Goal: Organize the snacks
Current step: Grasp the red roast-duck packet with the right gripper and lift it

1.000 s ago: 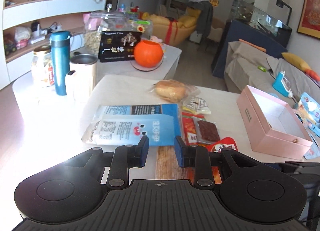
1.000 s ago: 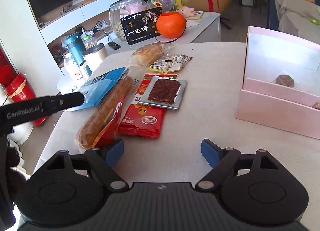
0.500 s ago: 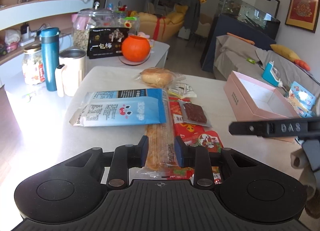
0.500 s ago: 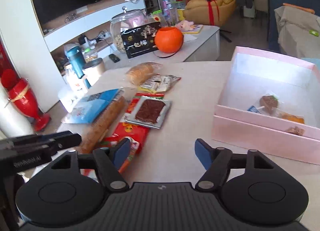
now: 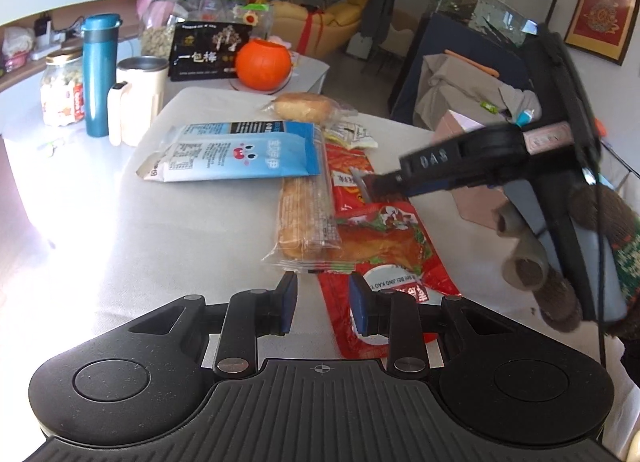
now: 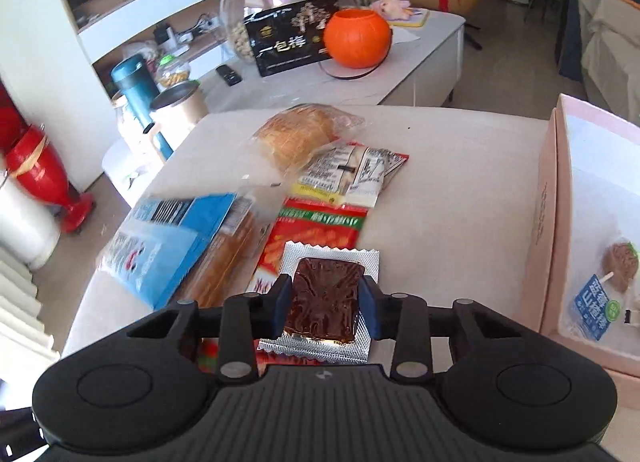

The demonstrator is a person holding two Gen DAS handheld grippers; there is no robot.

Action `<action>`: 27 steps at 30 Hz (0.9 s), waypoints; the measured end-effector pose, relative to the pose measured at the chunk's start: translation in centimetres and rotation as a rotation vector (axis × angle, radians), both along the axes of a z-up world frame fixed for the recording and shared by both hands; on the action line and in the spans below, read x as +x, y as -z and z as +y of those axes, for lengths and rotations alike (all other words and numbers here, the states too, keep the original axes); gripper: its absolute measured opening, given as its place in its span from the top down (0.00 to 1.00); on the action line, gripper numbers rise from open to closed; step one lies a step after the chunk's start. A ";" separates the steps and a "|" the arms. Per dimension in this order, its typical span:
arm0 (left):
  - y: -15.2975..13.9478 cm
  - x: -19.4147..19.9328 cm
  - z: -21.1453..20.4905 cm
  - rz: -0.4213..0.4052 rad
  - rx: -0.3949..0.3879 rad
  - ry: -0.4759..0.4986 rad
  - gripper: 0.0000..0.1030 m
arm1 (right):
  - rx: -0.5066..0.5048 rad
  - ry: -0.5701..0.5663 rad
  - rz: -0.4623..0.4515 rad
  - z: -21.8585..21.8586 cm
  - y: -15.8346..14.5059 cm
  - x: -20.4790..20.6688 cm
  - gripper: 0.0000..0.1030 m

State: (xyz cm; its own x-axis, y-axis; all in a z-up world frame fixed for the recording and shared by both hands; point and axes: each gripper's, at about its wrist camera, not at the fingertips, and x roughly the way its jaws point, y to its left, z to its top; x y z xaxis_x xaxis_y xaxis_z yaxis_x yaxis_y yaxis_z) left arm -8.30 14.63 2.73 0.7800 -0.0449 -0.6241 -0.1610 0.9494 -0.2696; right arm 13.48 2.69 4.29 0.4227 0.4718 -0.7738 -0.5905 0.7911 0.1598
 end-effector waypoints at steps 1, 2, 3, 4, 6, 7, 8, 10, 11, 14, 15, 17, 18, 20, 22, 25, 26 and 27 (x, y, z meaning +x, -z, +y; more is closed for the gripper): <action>0.0 0.2 -0.3 -0.002 0.003 0.010 0.69 | -0.025 -0.032 -0.022 -0.5 -0.1 -1.2 0.73; -0.1 0.4 -0.8 -0.003 0.008 0.023 0.69 | -0.048 -0.061 -0.030 -1.3 -0.1 -2.2 0.87; -0.1 0.6 -1.3 0.000 0.015 0.032 0.66 | -0.067 -0.088 -0.027 -2.1 0.0 -3.2 0.89; 0.0 0.8 -1.9 0.003 0.033 0.041 0.64 | -0.076 -0.105 -0.024 -2.9 0.0 -4.1 0.90; 0.0 1.3 -3.0 0.009 0.064 0.064 0.64 | -0.115 -0.129 -0.027 -4.9 0.3 -5.8 0.90; 0.0 1.5 -3.6 0.008 0.076 0.074 0.64 | -0.131 -0.132 -0.041 -5.8 0.5 -6.4 0.90; -0.1 1.7 -4.0 0.010 0.091 0.083 0.64 | -0.140 -0.132 -0.063 -6.8 0.4 -7.1 0.90; -0.3 2.2 -4.9 0.020 0.100 0.102 0.64 | -0.154 -0.111 -0.077 -8.4 0.1 -7.7 0.90; -0.3 2.4 -5.2 0.027 0.082 0.117 0.64 | -0.144 -0.102 -0.077 -9.1 -0.1 -7.8 0.89; -0.7 2.6 -5.2 0.030 0.034 0.134 0.63 | -0.077 -0.081 -0.043 -10.7 -0.9 -8.1 0.83; -1.0 2.3 -5.0 0.024 0.040 0.113 0.63 | -0.056 -0.079 -0.034 -10.8 -1.1 -8.3 0.78; -1.7 1.8 -4.0 0.016 0.060 0.057 0.64 | -0.016 -0.096 -0.037 -10.6 -1.4 -9.0 0.33; -2.0 1.5 -3.5 0.017 0.062 0.036 0.64 | 0.002 -0.113 -0.050 -10.4 -1.5 -9.5 0.26; -2.4 0.8 -2.3 0.023 0.067 0.006 0.64 | 0.014 -0.176 -0.081 -9.4 -1.6 -10.6 0.24; -2.4 0.1 -1.6 0.037 0.078 -0.012 0.64 | 0.001 -0.276 -0.077 -8.1 -1.5 -11.6 0.23; -2.2 -0.7 -0.2 0.057 0.086 -0.053 0.64 | -0.062 -0.424 -0.081 -5.9 -0.8 -12.9 0.22; -2.0 -0.9 0.3 0.058 0.081 -0.068 0.64 | -0.094 -0.445 -0.117 -5.1 -0.5 -13.3 0.22; -1.9 -1.1 0.7 0.058 0.075 -0.080 0.64 | -0.121 -0.446 -0.153 -4.5 -0.3 -13.5 0.22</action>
State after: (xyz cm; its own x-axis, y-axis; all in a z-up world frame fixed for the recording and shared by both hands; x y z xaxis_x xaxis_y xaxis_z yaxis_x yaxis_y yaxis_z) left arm -9.40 15.37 4.65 0.7415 0.0650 -0.6678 -0.2507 0.9500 -0.1859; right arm -0.01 -1.79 4.55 0.3128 0.5438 -0.7788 -0.8859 0.4627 -0.0327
